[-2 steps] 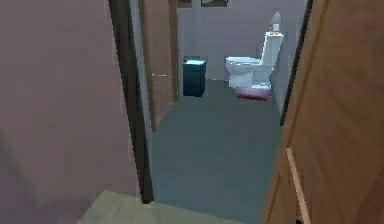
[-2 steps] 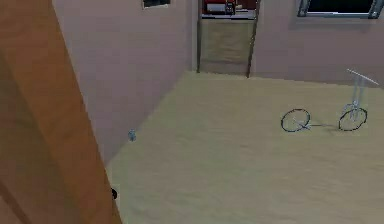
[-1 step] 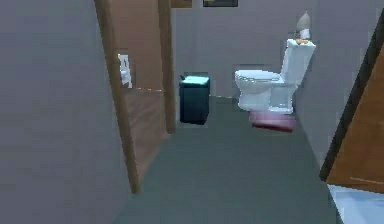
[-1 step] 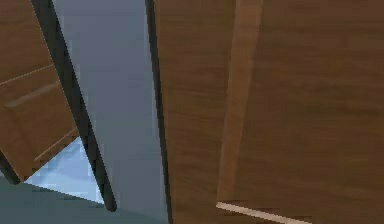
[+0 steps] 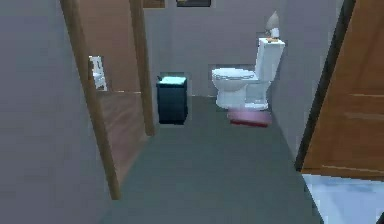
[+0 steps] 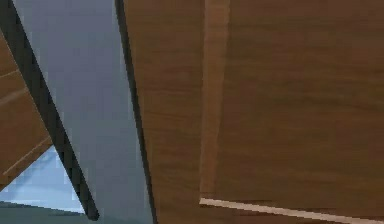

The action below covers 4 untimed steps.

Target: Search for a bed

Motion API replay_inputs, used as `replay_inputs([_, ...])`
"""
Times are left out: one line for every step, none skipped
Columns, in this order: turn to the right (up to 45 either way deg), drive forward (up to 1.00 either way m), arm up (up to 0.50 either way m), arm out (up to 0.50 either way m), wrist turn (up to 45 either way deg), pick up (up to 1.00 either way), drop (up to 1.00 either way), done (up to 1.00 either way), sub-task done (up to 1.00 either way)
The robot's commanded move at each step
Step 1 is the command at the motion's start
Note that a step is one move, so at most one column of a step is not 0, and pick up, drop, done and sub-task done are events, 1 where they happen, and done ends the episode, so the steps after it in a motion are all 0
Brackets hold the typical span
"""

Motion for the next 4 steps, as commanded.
replay_inputs([0.0, 0.30, 0.00, 0.00, 0.0, 0.00, 0.00, 0.00, 0.00])
replay_inputs([-6.0, 0.00, 0.00, 0.00, 0.0, 0.00, 0.00, 0.00, 0.00])
replay_inputs([0.0, 1.00, 0.00, 0.00, 0.0, 0.00, 0.00, 0.00, 0.00])
replay_inputs([-45.0, 0.00, 0.00, 0.00, 0.0, 0.00, 0.00, 0.00, 0.00])
